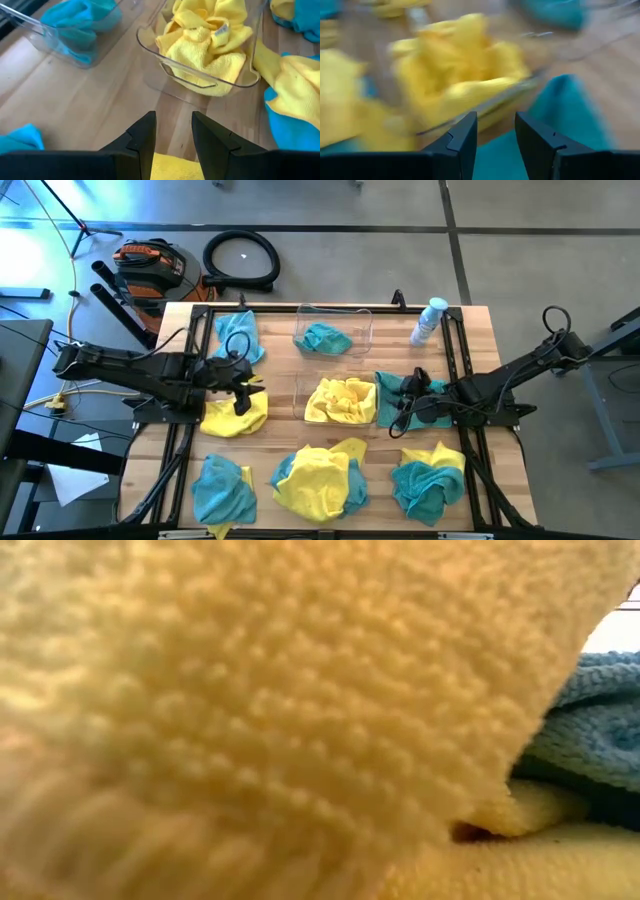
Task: Sort microfiber towel by color & place in baskets
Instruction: Put the blue towel into the top transparent bin
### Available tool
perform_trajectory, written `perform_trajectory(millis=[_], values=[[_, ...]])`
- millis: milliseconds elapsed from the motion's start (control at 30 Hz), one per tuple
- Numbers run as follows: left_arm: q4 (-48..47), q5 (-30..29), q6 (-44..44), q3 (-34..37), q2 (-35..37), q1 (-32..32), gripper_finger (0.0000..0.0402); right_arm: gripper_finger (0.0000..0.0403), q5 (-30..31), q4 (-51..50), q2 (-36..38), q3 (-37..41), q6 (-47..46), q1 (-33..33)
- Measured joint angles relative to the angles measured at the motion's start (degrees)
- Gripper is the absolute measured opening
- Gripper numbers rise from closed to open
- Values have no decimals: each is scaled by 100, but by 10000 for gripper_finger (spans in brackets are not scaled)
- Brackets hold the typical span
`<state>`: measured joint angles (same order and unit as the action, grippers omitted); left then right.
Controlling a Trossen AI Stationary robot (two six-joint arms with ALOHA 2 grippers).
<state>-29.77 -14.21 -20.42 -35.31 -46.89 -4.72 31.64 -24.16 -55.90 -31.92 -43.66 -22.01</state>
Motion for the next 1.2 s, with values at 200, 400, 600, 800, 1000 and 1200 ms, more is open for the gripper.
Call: perform_trajectory(millis=[200, 400, 600, 800, 1000, 1200], values=[[346, -73, -104, 281, -13, -321, 115, 89, -753, -1103, -223, -1012, -205, -376], [739, -500, -110, 466, -13, -525, 115, 28, -1086, -3300, -1134, -2608, -1191, -1021], [758, -886, -153, 466, -13, -636, 115, 12, -2000, -5025, -2234, -3958, -2467, -1677], [759, -985, -54, 466, -13, -639, 115, 23, -2628, -5597, -2857, -4787, -3331, -2284], [762, -1044, -99, 466, -13, -639, 115, 33, -2790, -5474, -3084, -5019, -3916, -2833], [762, -1065, -127, 466, -13, -637, 115, 89, -2786, -5451, -3154, -4931, -4648, -3242]])
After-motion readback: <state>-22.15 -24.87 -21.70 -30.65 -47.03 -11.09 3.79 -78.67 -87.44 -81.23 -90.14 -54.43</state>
